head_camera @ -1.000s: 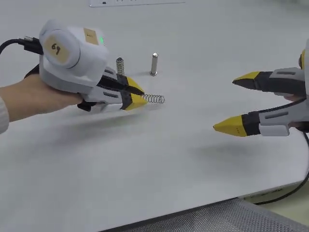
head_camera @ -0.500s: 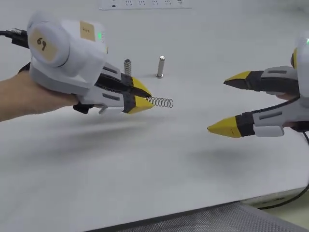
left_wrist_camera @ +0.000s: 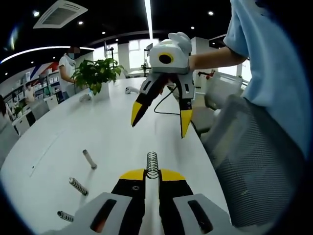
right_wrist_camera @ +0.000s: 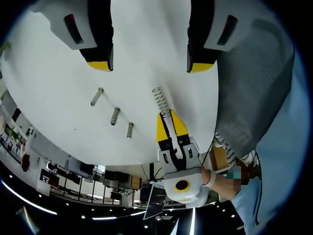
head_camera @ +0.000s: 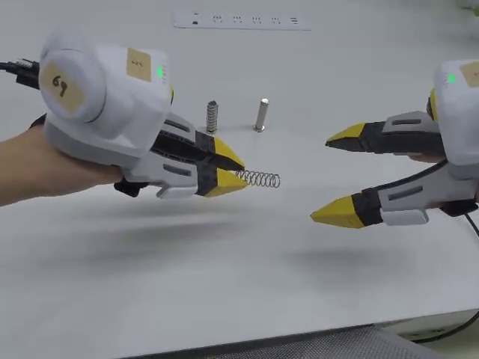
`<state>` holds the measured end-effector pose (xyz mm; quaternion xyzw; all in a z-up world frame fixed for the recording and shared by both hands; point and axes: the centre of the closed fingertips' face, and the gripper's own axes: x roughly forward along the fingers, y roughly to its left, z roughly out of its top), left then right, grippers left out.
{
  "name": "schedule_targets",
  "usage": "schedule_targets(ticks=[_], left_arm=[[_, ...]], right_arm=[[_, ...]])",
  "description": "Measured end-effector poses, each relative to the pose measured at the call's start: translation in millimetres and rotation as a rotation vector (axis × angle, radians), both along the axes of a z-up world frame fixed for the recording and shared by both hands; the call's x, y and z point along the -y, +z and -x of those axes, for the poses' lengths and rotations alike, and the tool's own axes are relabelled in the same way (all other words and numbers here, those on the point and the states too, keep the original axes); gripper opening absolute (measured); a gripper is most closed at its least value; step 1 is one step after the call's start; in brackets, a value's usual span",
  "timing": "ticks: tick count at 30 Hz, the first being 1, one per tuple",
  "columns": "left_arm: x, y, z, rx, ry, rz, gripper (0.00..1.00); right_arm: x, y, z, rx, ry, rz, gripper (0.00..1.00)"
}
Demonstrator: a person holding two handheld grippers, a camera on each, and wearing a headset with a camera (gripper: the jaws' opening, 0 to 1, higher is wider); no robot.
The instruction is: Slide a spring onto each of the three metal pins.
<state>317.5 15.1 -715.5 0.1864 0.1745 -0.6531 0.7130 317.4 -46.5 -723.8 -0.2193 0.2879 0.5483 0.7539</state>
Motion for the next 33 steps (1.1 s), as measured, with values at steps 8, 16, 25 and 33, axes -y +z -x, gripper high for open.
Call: schedule_targets(ticks=[8, 16, 25, 33], left_arm=[[-3.7, 1.5, 2.6, -0.004, 0.015, 0.006, 0.01], [-5.6, 2.9, 3.1, -0.01, 0.03, 0.012, 0.01], [-3.6, 4.1, 3.3, -0.012, 0.037, 0.021, 0.01], [-4.1, 1.6, 2.7, -0.016, 0.041, 0.018, 0.01]], right_arm=[[-17.4, -4.7, 6.4, 0.007, 0.091, 0.033, 0.5], [-32.8, -5.1, 8.4, 0.02, 0.194, 0.069, 0.35], [-40.1, -8.0, 6.2, 0.032, 0.252, 0.087, 0.24], [-42.5, -6.4, 6.8, 0.036, 0.279, 0.085, 0.16]])
